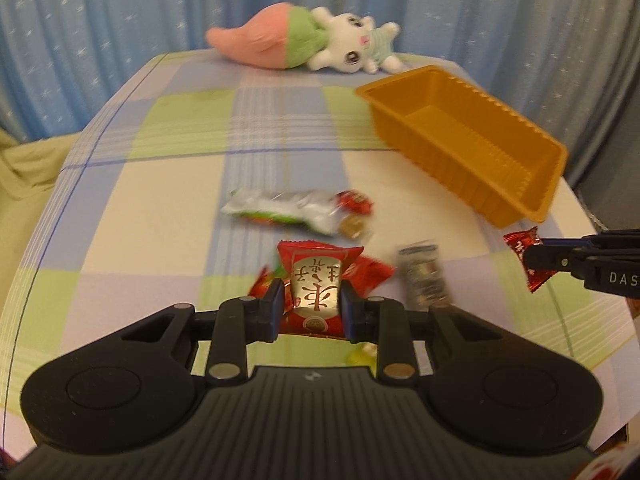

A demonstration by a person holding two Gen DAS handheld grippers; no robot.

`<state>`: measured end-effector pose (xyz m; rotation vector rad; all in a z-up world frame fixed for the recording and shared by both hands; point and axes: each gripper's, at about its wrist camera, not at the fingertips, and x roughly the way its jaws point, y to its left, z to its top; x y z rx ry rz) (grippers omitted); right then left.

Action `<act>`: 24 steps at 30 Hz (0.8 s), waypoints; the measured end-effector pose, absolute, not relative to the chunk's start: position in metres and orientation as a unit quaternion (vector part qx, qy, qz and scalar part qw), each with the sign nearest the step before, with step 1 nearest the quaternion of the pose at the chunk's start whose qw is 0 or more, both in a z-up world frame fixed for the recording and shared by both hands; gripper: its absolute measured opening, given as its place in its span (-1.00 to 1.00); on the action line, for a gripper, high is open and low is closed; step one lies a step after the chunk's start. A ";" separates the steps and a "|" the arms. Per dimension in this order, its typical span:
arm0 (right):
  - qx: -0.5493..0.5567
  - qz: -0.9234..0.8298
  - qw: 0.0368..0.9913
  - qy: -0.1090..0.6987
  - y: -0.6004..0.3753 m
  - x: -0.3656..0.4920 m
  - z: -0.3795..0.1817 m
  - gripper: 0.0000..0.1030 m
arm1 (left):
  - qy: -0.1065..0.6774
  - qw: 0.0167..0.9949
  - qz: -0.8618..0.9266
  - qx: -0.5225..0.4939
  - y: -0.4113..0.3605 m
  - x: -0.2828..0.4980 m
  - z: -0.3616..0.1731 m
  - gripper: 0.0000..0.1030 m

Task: Organize snacks
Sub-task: 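Carry both candies over the orange tray and open both tools to drop them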

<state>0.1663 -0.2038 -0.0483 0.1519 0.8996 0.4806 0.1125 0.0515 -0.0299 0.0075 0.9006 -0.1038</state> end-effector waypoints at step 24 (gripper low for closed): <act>0.160 0.119 0.894 0.401 -0.297 0.227 -0.016 -0.66 | 0.392 0.897 -0.194 0.058 -0.091 0.238 -0.009 -0.49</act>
